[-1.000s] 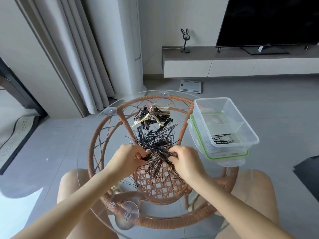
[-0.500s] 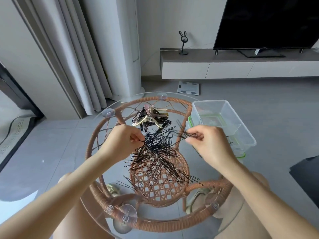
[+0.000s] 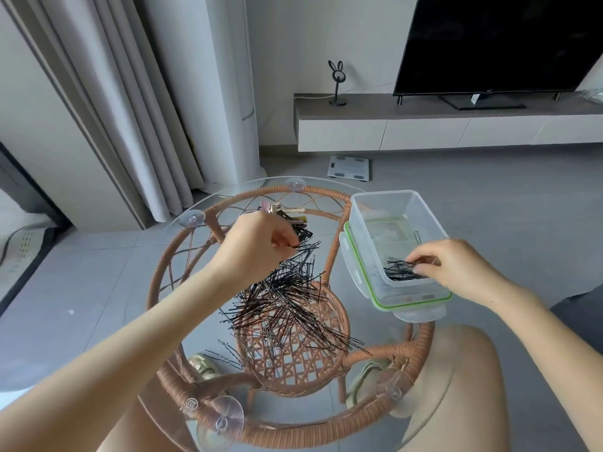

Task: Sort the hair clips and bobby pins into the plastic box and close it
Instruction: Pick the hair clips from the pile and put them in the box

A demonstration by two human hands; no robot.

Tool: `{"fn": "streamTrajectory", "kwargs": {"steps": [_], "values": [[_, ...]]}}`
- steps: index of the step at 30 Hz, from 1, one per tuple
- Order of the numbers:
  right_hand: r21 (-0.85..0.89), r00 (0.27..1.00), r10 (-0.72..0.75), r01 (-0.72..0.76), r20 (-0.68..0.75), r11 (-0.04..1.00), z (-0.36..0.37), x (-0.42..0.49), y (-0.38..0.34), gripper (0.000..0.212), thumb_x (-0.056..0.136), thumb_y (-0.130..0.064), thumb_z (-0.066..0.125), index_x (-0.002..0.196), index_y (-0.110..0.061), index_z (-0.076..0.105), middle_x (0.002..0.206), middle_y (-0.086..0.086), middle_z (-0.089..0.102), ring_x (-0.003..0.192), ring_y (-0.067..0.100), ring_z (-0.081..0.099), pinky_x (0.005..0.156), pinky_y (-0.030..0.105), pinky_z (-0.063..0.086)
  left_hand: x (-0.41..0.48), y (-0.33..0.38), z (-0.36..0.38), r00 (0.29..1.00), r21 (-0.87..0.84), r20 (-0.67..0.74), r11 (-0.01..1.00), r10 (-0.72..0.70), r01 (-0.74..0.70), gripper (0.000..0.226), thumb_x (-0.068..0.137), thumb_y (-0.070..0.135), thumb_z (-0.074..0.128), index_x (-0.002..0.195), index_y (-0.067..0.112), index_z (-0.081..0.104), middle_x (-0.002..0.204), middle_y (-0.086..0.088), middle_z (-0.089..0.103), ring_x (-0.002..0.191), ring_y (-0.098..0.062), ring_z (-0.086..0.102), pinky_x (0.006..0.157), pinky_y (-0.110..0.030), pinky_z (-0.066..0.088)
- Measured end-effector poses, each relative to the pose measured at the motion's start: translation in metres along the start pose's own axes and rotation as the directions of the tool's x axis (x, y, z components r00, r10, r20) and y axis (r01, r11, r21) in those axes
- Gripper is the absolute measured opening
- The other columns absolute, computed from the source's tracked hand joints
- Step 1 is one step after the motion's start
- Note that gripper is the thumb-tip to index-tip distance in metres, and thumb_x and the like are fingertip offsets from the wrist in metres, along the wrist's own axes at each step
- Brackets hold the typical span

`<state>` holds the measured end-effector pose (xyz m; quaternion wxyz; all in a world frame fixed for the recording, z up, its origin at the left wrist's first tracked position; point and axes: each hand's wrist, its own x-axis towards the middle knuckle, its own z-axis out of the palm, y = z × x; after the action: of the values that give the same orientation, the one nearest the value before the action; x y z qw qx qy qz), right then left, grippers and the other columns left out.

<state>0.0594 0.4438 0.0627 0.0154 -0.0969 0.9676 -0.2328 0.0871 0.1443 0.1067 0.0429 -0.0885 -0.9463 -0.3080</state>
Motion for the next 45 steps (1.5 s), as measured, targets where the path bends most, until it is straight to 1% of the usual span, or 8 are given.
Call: {"fn": "streamTrajectory", "kwargs": {"steps": [5, 11, 20, 24, 29, 34, 37, 45], "values": [[0.109, 0.995, -0.022, 0.032, -0.093, 0.993, 0.004, 0.003, 0.012, 0.022, 0.082, -0.006, 0.063, 0.099, -0.019, 0.070, 0.088, -0.006, 0.065, 0.078, 0.012, 0.061, 0.072, 0.022, 0.041, 0.024, 0.051, 0.023, 0.987, -0.053, 0.022, 0.986, 0.159, -0.158, 0.013, 0.077, 0.004, 0.067, 0.087, 0.010, 0.074, 0.081, -0.003, 0.072, 0.063, -0.006, 0.061, 0.065, -0.010, 0.051], [0.394, 0.949, 0.111, 0.014, -0.294, 0.919, 0.007, 0.002, 0.025, 0.022, 0.087, 0.000, 0.053, 0.095, -0.014, 0.068, 0.078, 0.006, 0.066, 0.062, 0.017, 0.061, 0.067, 0.027, 0.052, 0.057, 0.106, 0.077, 0.925, -0.022, 0.234, 0.953, 0.299, -0.302, 0.018, 0.079, -0.002, 0.060, 0.092, 0.003, 0.072, 0.096, -0.010, 0.072, 0.088, -0.021, 0.065, 0.077, -0.025, 0.050], [0.498, 0.935, 0.193, -0.020, -0.299, 0.867, 0.011, 0.001, 0.029, 0.022, 0.088, 0.000, 0.052, 0.095, -0.016, 0.067, 0.078, 0.003, 0.067, 0.065, 0.013, 0.065, 0.063, 0.017, 0.053, 0.076, 0.108, 0.119, 0.801, 0.251, 0.555, 0.872, 0.226, -0.420, 0.034, 0.094, 0.007, 0.041, 0.121, 0.012, 0.060, 0.127, -0.005, 0.058, 0.117, -0.025, 0.053, 0.097, -0.031, 0.044], [0.398, 0.921, 0.167, -0.015, -0.352, 0.917, 0.008, -0.001, 0.019, 0.019, 0.086, -0.004, 0.056, 0.098, -0.013, 0.069, 0.081, -0.001, 0.067, 0.071, 0.017, 0.061, 0.071, 0.025, 0.047, 0.072, 0.100, 0.090, 0.801, 0.022, 0.521, 0.934, 0.293, -0.356, 0.028, 0.092, 0.012, 0.049, 0.114, 0.017, 0.065, 0.125, 0.000, 0.062, 0.116, -0.017, 0.056, 0.101, -0.028, 0.041], [0.231, 0.879, -0.024, 0.152, -0.476, 0.961, 0.005, -0.004, -0.032, 0.016, 0.084, -0.011, 0.061, 0.098, -0.013, 0.069, 0.087, -0.003, 0.067, 0.071, 0.013, 0.059, 0.068, 0.020, 0.044, 0.069, 0.040, 0.045, 0.959, -0.033, 0.206, 0.981, 0.193, -0.190, 0.020, 0.088, 0.017, 0.056, 0.102, 0.021, 0.070, 0.108, 0.004, 0.070, 0.089, -0.010, 0.065, 0.081, -0.017, 0.045], [0.128, 0.923, -0.255, 0.302, -0.289, 0.945, 0.031, 0.011, -0.096, 0.034, 0.082, -0.023, 0.065, 0.114, -0.013, 0.061, 0.108, 0.002, 0.063, 0.089, 0.009, 0.054, 0.081, 0.015, 0.035, 0.066, -0.049, 0.007, 0.990, 0.159, -0.014, 0.978, -0.138, 0.138, 0.026, 0.084, 0.014, 0.059, 0.109, 0.017, 0.067, 0.120, -0.002, 0.065, 0.098, -0.018, 0.062, 0.082, -0.028, 0.048], [0.054, 0.965, -0.249, 0.254, -0.088, 0.966, 0.055, 0.045, -0.123, 0.059, 0.083, -0.036, 0.063, 0.134, -0.016, 0.042, 0.131, 0.005, 0.049, 0.115, 0.019, 0.048, 0.096, 0.026, 0.035, 0.065, -0.088, -0.002, 0.960, 0.203, 0.005, 0.941, -0.279, 0.272, 0.042, 0.079, 0.021, 0.067, 0.120, 0.017, 0.059, 0.125, -0.008, 0.061, 0.108, -0.025, 0.060, 0.093, -0.034, 0.048], [-0.144, 0.968, -0.087, 0.123, 0.234, 0.982, 0.111, 0.140, -0.160, 0.095, 0.070, -0.048, 0.072, 0.144, -0.028, 0.015, 0.150, 0.011, 0.024, 0.132, 0.034, 0.030, 0.101, 0.045, 0.038, 0.078, -0.111, 0.020, 0.946, 0.319, 0.210, 0.932, -0.248, 0.174, 0.077, 0.070, 0.041, 0.074, 0.136, 0.023, 0.040, 0.126, -0.014, 0.055, 0.108, -0.028, 0.056, 0.086, -0.034, 0.045]]}}
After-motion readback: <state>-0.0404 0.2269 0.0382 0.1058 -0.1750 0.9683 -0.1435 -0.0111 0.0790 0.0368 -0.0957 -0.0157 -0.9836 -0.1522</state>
